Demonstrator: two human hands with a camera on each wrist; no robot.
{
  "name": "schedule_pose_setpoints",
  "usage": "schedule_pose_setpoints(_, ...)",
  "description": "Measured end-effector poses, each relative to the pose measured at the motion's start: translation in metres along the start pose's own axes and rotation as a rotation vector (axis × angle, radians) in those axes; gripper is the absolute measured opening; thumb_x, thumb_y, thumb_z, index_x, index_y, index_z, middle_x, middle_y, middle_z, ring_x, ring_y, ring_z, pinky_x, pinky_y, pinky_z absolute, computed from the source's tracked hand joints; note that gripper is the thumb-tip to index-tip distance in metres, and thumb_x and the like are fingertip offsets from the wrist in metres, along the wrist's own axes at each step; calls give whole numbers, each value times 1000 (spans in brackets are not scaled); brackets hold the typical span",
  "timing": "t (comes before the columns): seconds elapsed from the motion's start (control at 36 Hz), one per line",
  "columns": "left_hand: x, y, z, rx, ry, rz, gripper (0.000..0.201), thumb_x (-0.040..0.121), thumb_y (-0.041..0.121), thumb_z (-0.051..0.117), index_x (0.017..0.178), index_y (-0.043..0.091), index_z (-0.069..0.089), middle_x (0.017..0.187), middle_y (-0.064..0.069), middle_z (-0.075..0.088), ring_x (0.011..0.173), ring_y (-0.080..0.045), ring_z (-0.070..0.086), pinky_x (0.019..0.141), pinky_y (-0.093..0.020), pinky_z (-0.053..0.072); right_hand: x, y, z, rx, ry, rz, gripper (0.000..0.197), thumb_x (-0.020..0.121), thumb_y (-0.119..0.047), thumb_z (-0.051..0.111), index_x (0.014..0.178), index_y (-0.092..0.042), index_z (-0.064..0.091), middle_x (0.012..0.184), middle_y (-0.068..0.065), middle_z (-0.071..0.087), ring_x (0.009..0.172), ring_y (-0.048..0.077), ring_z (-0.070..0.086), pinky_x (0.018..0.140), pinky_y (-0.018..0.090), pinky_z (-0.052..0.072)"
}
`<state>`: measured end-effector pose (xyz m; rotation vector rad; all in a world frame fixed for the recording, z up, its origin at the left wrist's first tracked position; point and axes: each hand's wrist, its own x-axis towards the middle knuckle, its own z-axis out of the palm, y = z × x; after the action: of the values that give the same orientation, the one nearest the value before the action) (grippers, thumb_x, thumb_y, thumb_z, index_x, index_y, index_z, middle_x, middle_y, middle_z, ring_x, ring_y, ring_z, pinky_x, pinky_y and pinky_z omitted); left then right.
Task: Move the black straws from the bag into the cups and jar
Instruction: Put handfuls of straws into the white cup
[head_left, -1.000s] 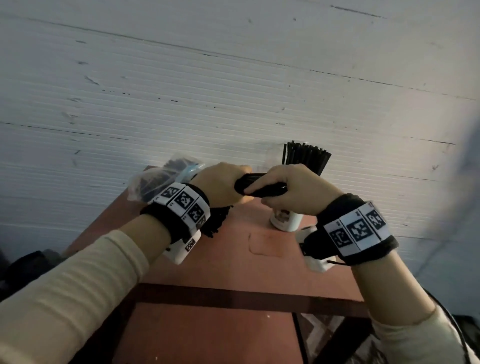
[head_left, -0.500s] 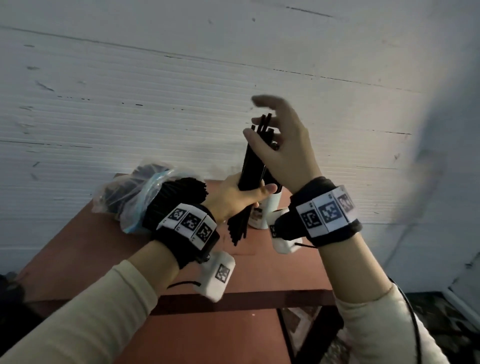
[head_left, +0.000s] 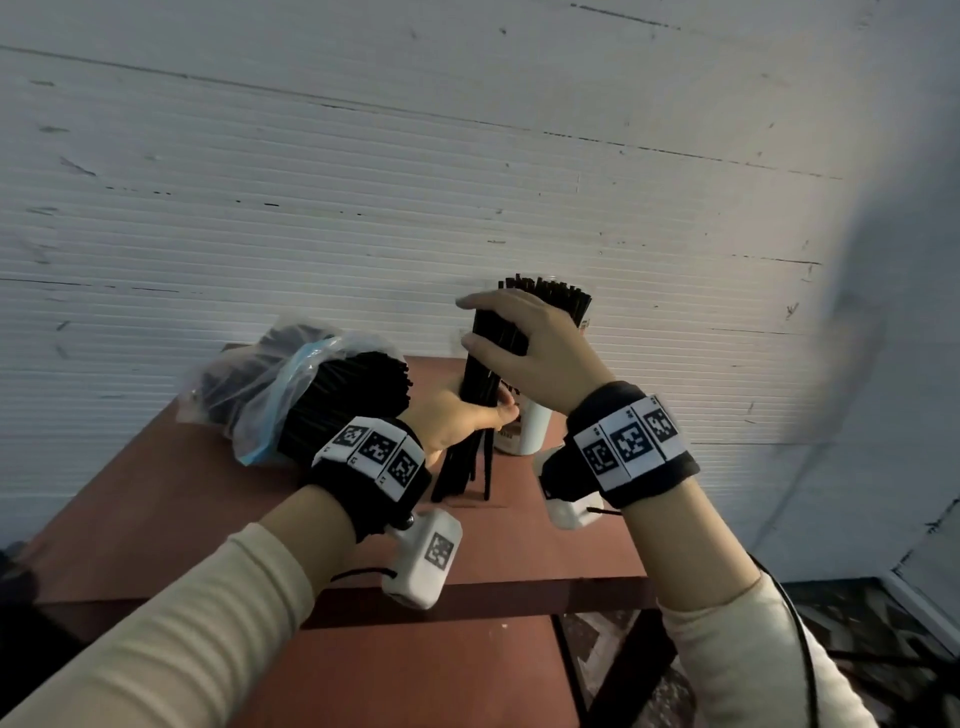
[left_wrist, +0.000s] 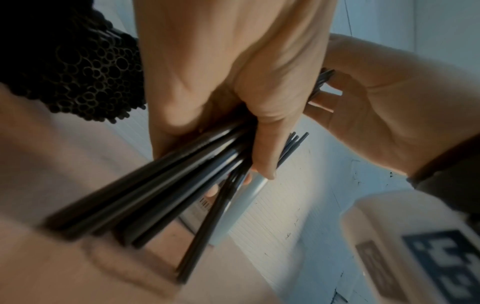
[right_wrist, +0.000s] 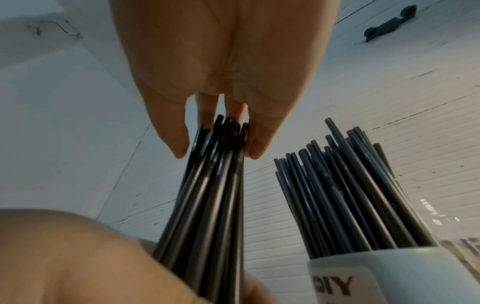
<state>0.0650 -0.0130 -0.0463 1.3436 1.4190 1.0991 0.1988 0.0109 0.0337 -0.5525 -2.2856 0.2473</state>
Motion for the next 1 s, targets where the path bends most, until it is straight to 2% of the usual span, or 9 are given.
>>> schedule_pose_setpoints(0.08,4,-10,-2,81,-32,-89,52,65,46,83,103,13,71,110,-1,72,108,-11,62,99,-24,42,-3,4,7,17,25,-1,47,90,-21,64,135,-20,52,133,-4,52,118,-7,38,99,0,24)
schedule_pose_setpoints(0.19,1,-11,-4,166,-36,-172,17,82,40,75,87,28,64,93,14,62,97,-3,52,87,-21,33,-1,7,12,20,95,5,50,89,-19,65,137,-19,51,134,1,50,125,8,45,101,4,27)
schedule_pose_setpoints(0.33,2,-8,-4,210,-29,-225,46,82,58,67,104,18,68,105,13,56,110,-7,41,96,-28,30,0,6,14,6,110,-7,43,88,-18,66,130,-15,58,129,2,53,121,7,47,97,-1,26)
schedule_pose_setpoints(0.47,6,-10,-1,214,48,-152,39,90,51,60,87,12,64,79,11,57,77,1,51,65,-12,32,0,6,15,6,158,-35,39,87,-17,66,126,-15,60,122,0,55,115,8,51,98,6,33)
schedule_pose_setpoints(0.61,-1,-4,-3,331,-16,-282,51,83,72,51,101,30,73,100,8,59,101,-13,49,82,-31,33,-1,5,15,-4,123,-17,35,87,-17,67,122,-14,63,120,1,56,115,8,51,96,3,30)
schedule_pose_setpoints(0.72,-2,-3,-2,302,39,-184,49,83,68,55,81,22,73,98,0,70,99,-17,61,84,-29,41,-1,2,15,-6,125,-7,46,86,-23,69,129,-15,57,128,1,53,120,9,47,103,18,36)
schedule_pose_setpoints(0.83,-1,-3,-3,215,121,-36,48,85,61,59,72,14,67,87,-3,71,95,-20,65,94,-35,47,-3,2,9,13,196,91,79,80,-44,73,145,-17,36,144,-1,38,132,14,38,109,36,38)
schedule_pose_setpoints(0.92,-5,3,-6,154,78,93,52,78,63,64,80,11,69,84,-4,70,92,-19,67,99,-42,49,-9,-2,4,68,238,191,98,72,-52,77,148,-21,25,142,0,33,130,18,38,105,43,41)
schedule_pose_setpoints(1.0,-16,16,-4,165,-51,248,34,90,34,66,102,2,66,93,-9,70,92,-19,68,93,-40,54,-13,-9,-1,121,122,272,88,67,-48,81,138,-20,39,125,-4,42,119,13,43,101,33,43)
